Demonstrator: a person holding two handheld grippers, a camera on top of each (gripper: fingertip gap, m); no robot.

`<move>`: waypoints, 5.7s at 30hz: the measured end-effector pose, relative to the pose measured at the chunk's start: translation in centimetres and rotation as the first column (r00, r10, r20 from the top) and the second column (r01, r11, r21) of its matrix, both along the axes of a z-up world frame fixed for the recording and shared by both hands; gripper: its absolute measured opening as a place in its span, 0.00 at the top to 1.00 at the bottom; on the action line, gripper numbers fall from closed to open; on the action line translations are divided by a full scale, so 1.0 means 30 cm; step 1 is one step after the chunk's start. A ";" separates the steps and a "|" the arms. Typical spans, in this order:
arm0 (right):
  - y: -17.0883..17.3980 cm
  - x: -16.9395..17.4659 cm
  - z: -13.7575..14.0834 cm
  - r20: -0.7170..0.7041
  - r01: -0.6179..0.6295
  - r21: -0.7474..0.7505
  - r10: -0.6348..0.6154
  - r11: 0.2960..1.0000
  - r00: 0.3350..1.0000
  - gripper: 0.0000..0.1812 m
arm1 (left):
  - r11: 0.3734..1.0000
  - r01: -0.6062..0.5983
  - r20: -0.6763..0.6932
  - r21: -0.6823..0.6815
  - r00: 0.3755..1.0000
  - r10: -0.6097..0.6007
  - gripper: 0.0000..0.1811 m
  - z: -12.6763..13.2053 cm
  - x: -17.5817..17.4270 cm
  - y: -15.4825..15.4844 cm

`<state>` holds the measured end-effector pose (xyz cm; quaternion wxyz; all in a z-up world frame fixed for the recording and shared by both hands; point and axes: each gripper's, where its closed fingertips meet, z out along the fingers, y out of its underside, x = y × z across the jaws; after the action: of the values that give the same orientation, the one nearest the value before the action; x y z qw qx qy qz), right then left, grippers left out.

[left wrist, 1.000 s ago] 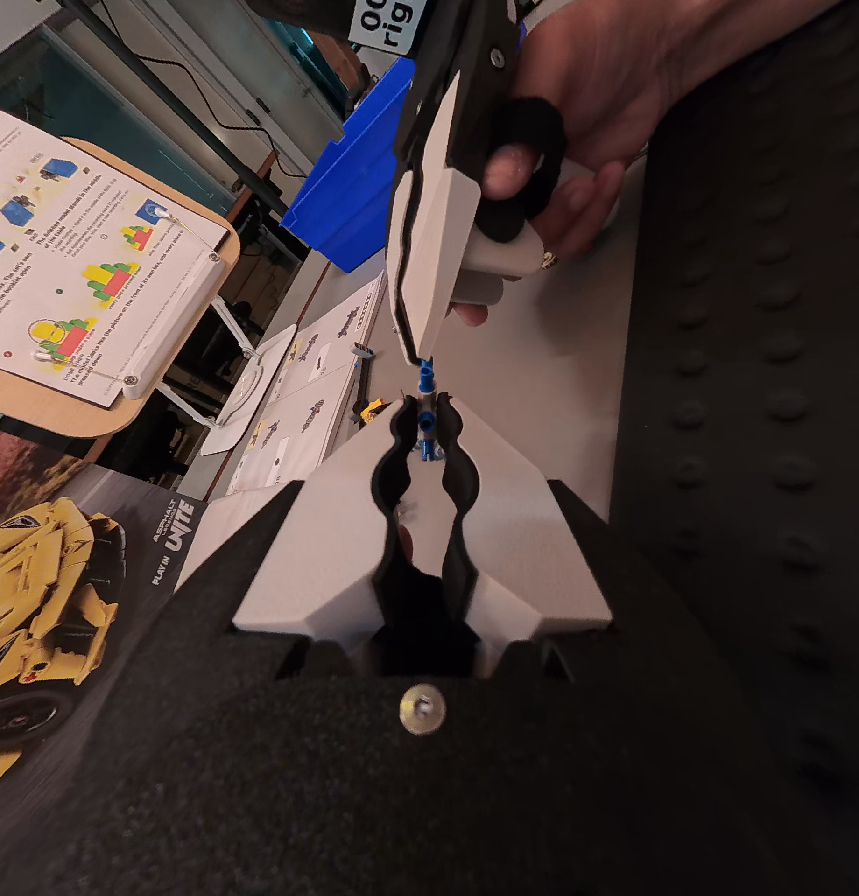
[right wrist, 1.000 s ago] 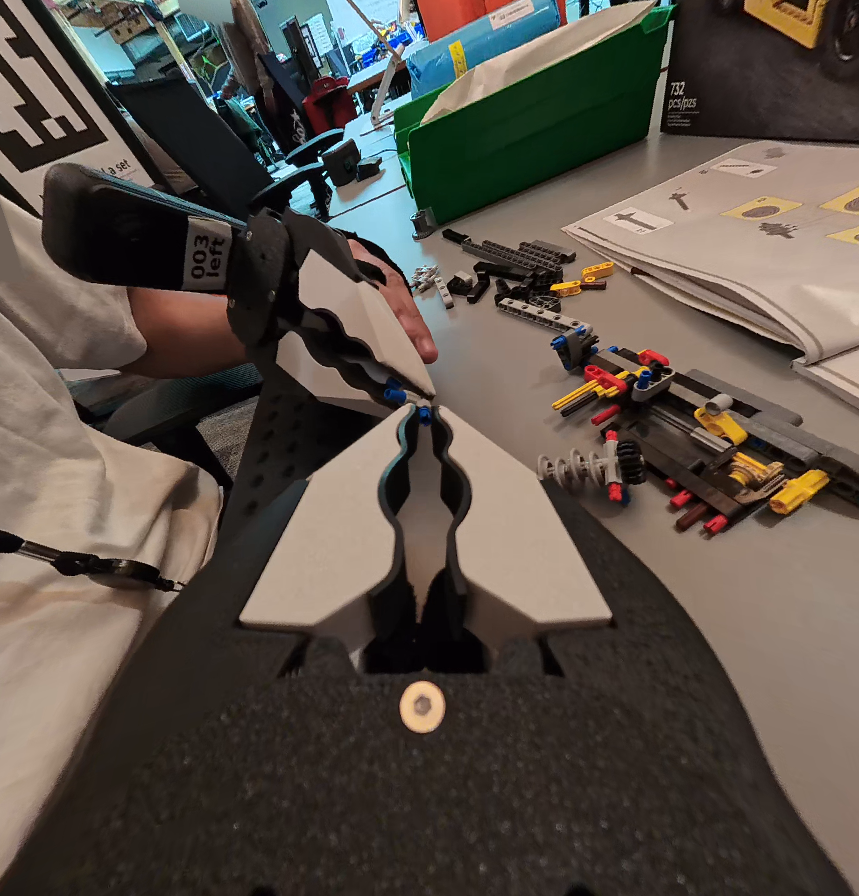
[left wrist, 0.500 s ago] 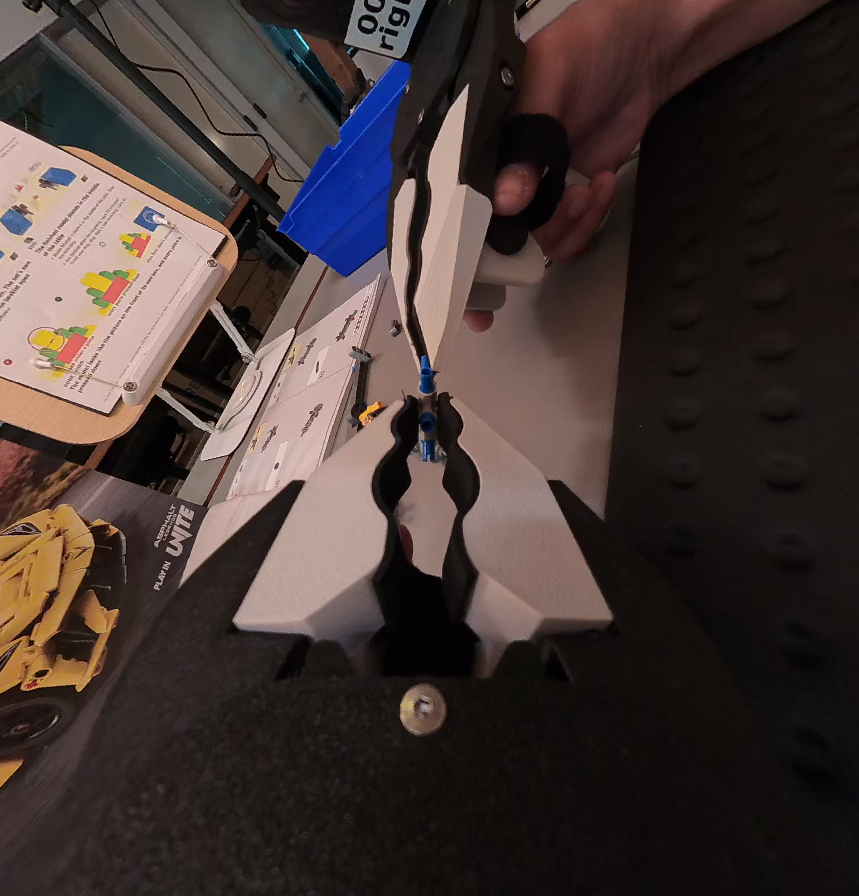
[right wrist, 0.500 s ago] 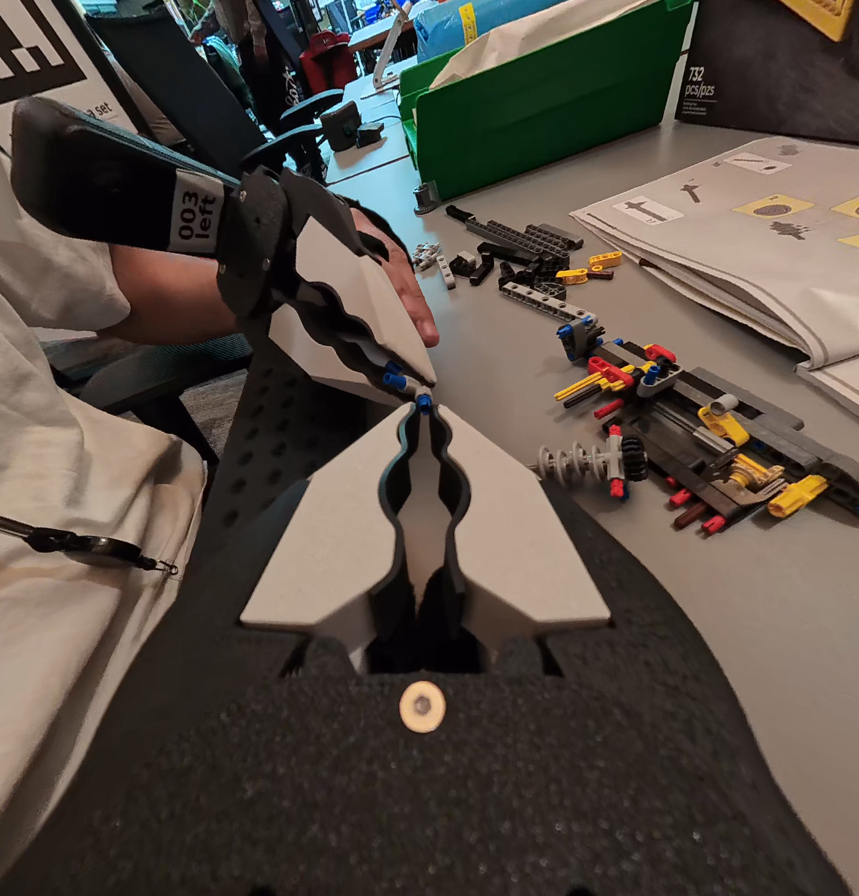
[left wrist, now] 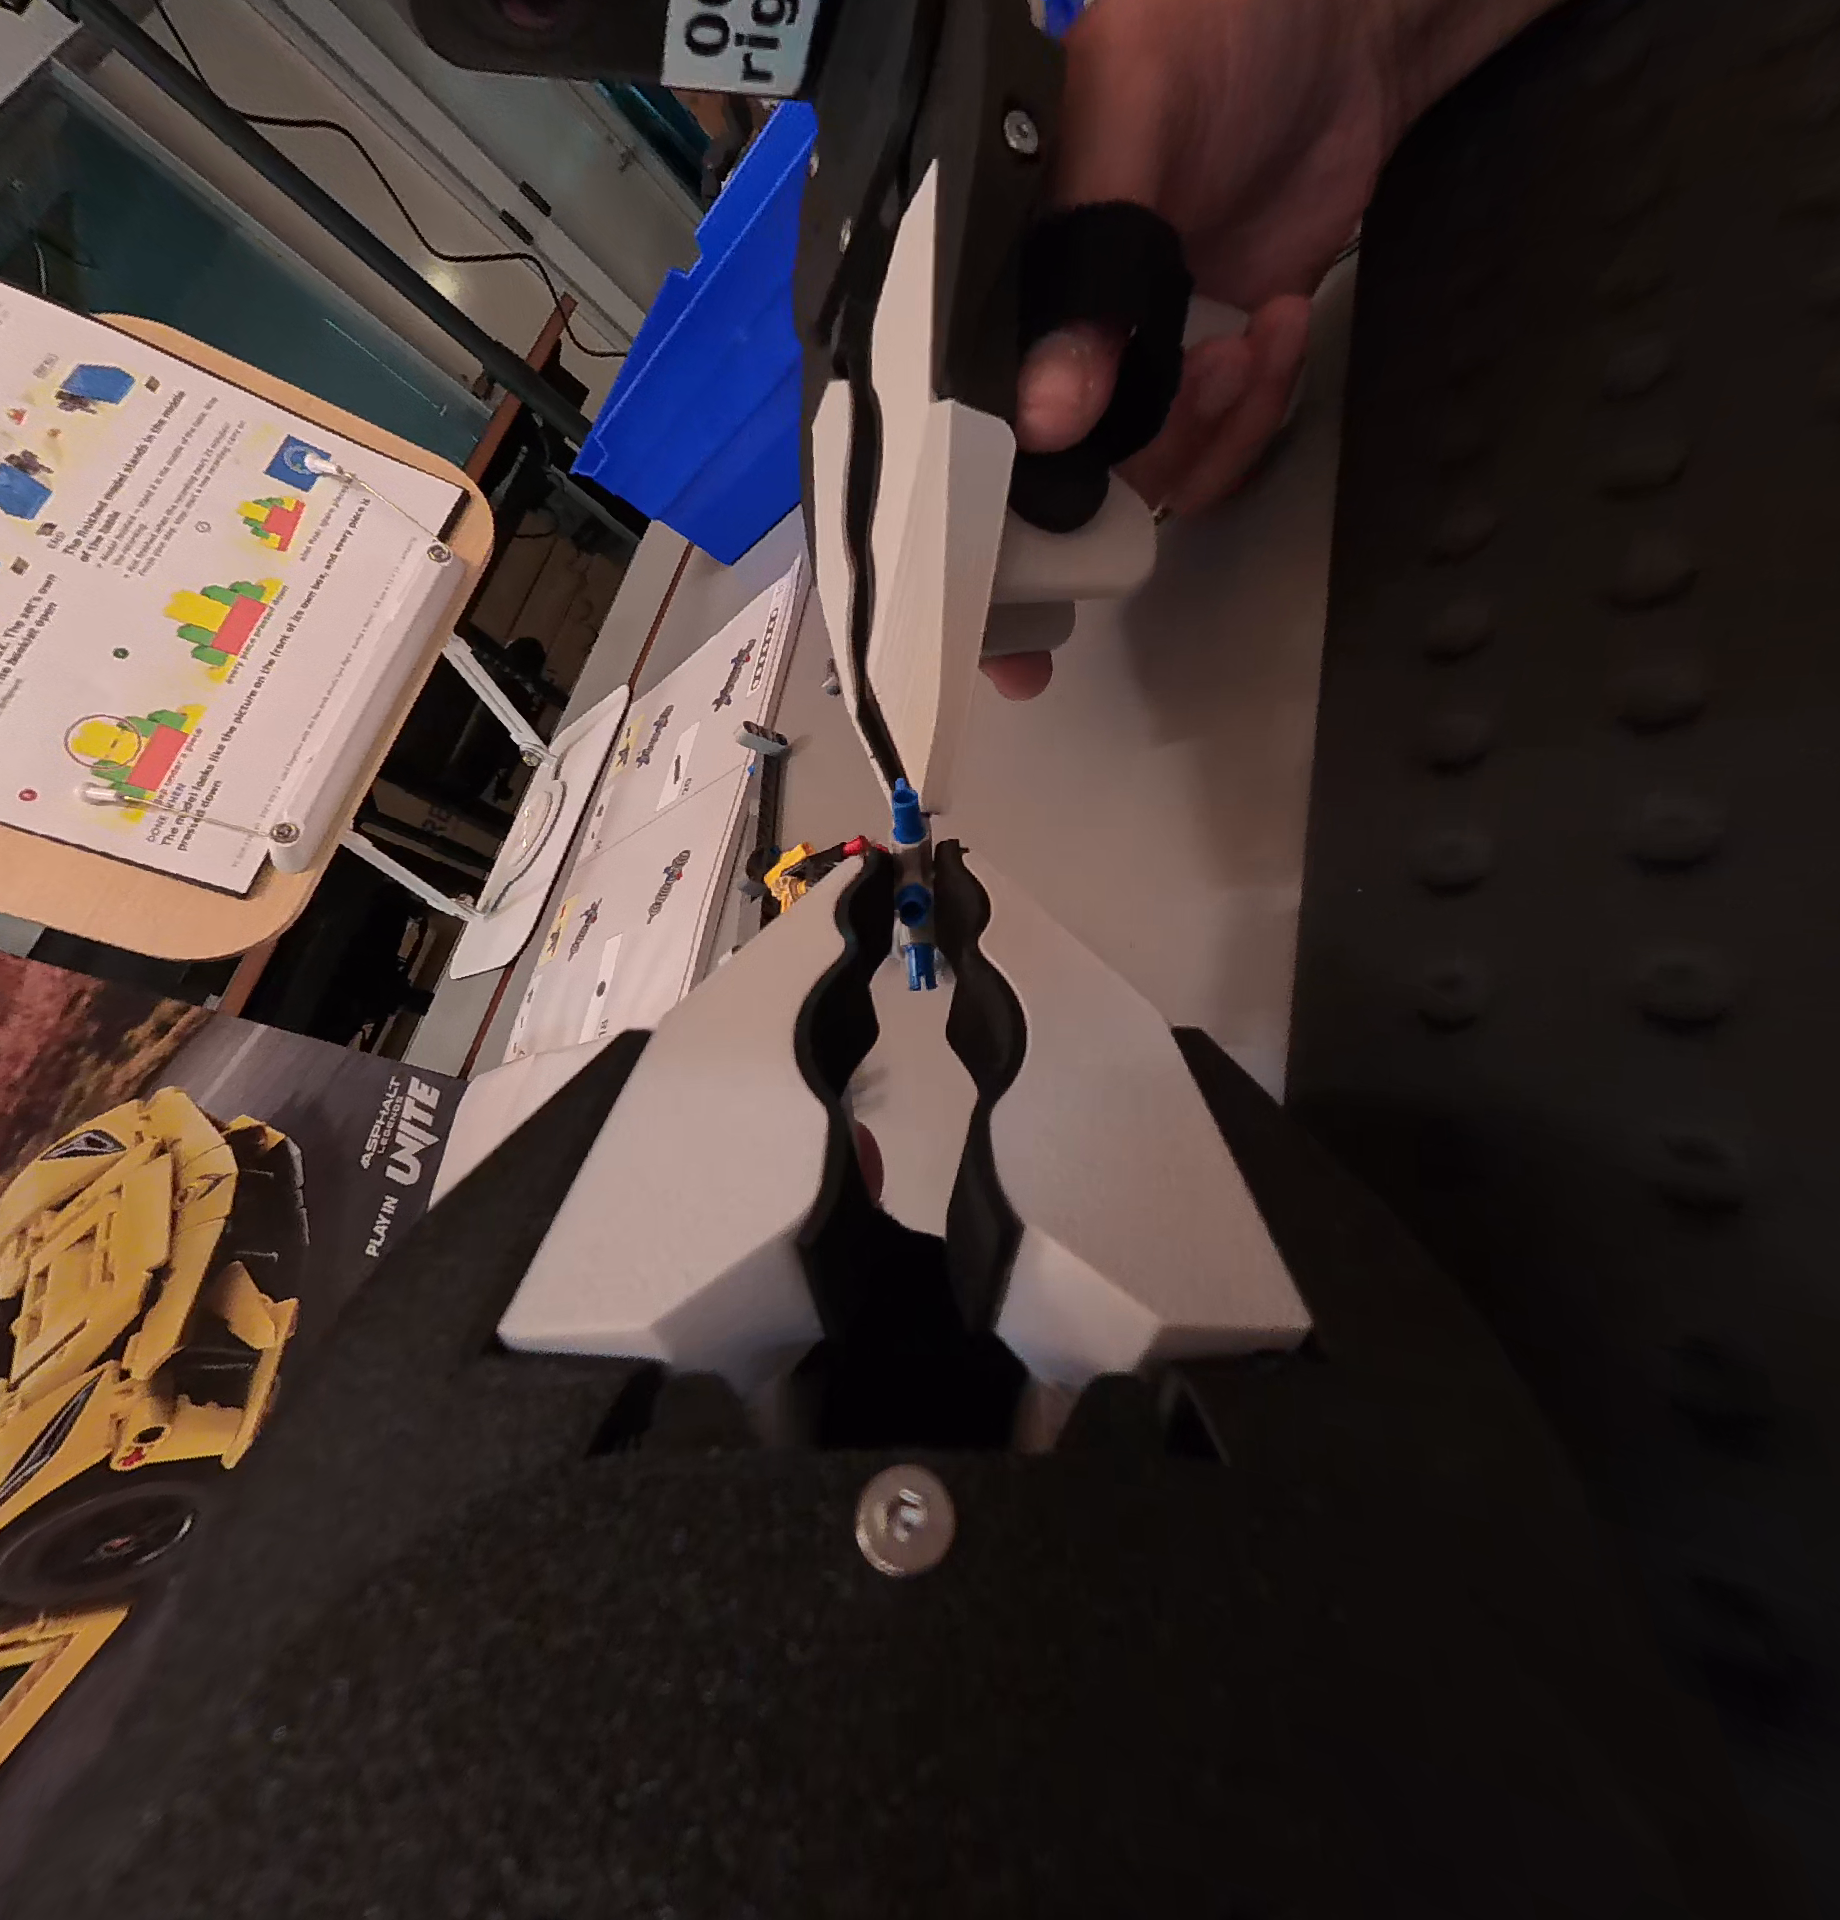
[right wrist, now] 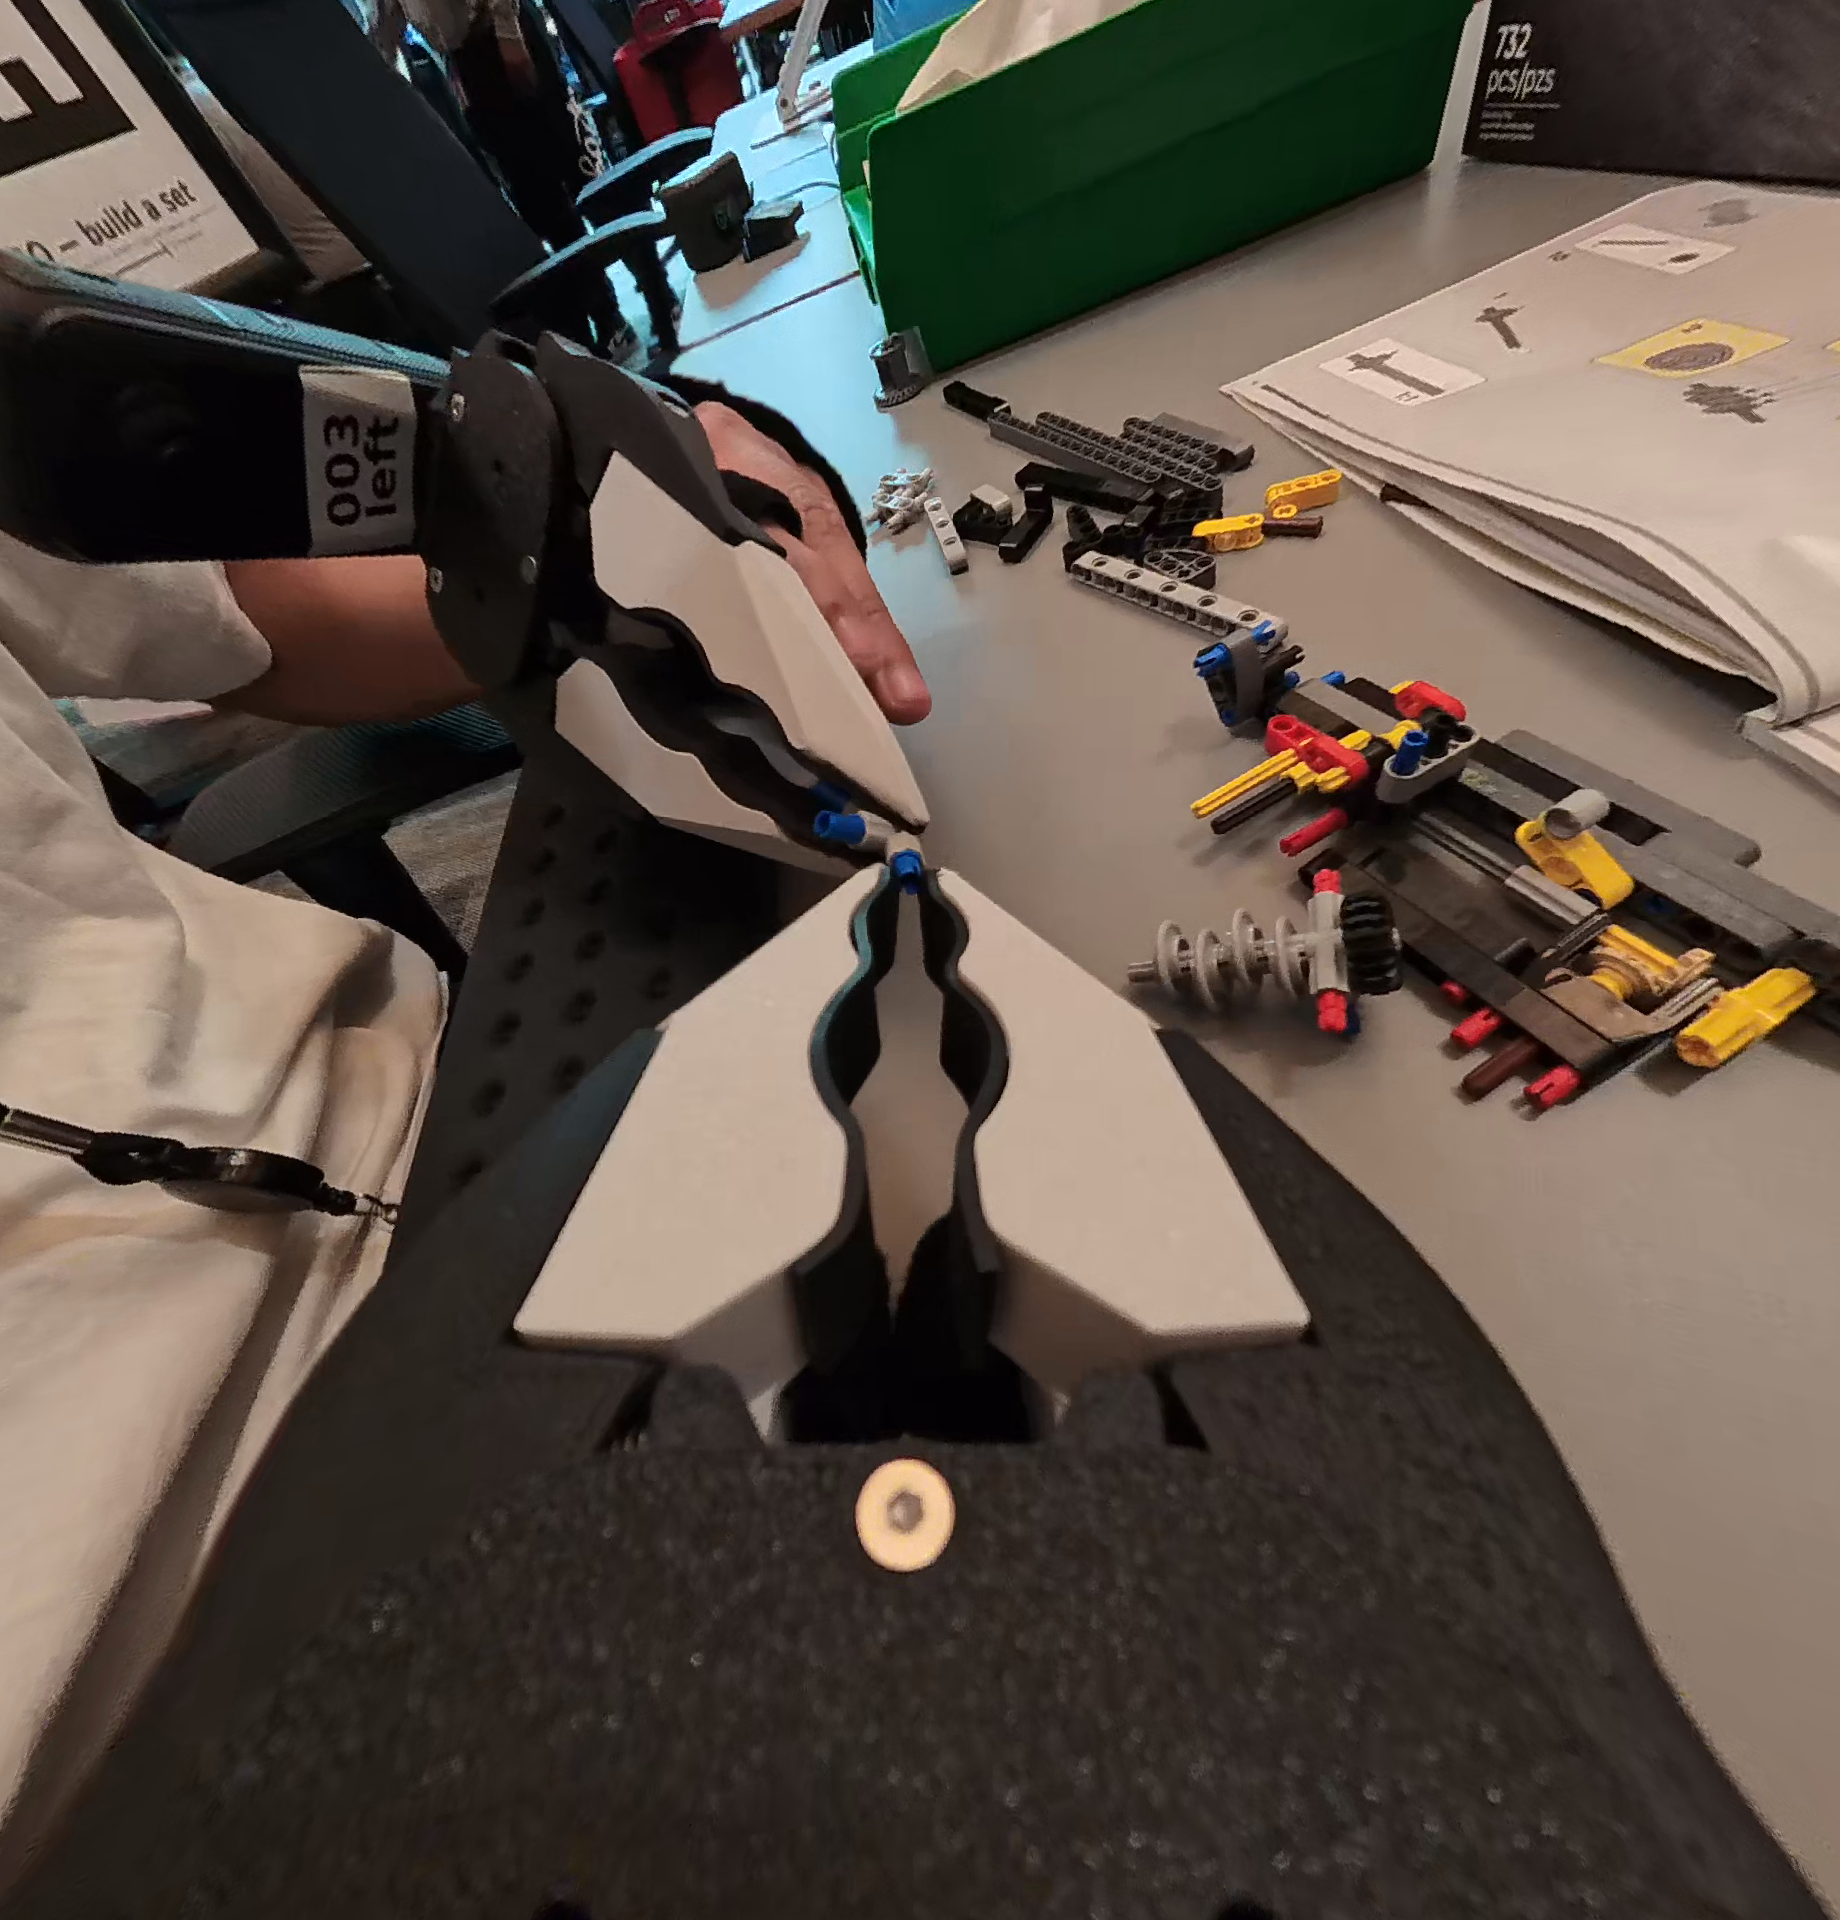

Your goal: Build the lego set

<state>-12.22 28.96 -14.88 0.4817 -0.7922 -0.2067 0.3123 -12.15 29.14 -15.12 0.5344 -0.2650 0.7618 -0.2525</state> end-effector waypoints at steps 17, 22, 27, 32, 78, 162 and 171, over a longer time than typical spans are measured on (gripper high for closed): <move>0.096 0.508 0.064 0.143 0.698 0.227 -0.732 0.679 0.666 0.97 | 0.864 -0.369 -0.119 -0.342 0.929 0.350 0.97 -0.003 0.019 0.271; 0.024 0.716 0.078 0.143 0.849 0.235 -0.881 0.473 0.451 0.97 | 0.836 -0.375 -0.183 -0.400 0.927 0.329 0.97 -0.028 0.025 0.272; 0.005 0.780 0.074 0.203 0.858 0.276 -0.899 0.433 0.388 0.98 | 0.857 -0.365 -0.213 -0.363 0.928 0.305 0.97 -0.054 0.045 0.261; 0.017 0.759 0.057 0.203 0.847 0.253 -0.881 0.468 0.426 0.99 | 0.881 -0.323 -0.243 -0.346 0.938 0.248 0.97 -0.075 0.051 0.228; 0.008 0.780 0.016 0.127 0.887 0.108 -0.891 0.448 0.435 0.95 | 0.909 -0.247 -0.475 -0.337 0.878 0.062 0.97 -0.186 -0.001 0.148; 0.110 0.131 0.271 0.365 0.120 0.719 -0.518 0.685 0.773 0.97 | 0.509 -0.076 -0.141 -0.857 0.986 -0.089 0.97 0.152 0.050 0.026; 0.109 0.159 0.254 0.038 0.304 0.427 -0.353 0.852 0.935 0.85 | 0.846 -0.209 -0.092 -0.490 0.978 0.188 0.98 0.096 0.053 0.133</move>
<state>-7.44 32.23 -7.25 0.6721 -0.7122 -0.1568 0.1282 -10.56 33.12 -12.26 0.4557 -0.4758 0.6505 -0.3780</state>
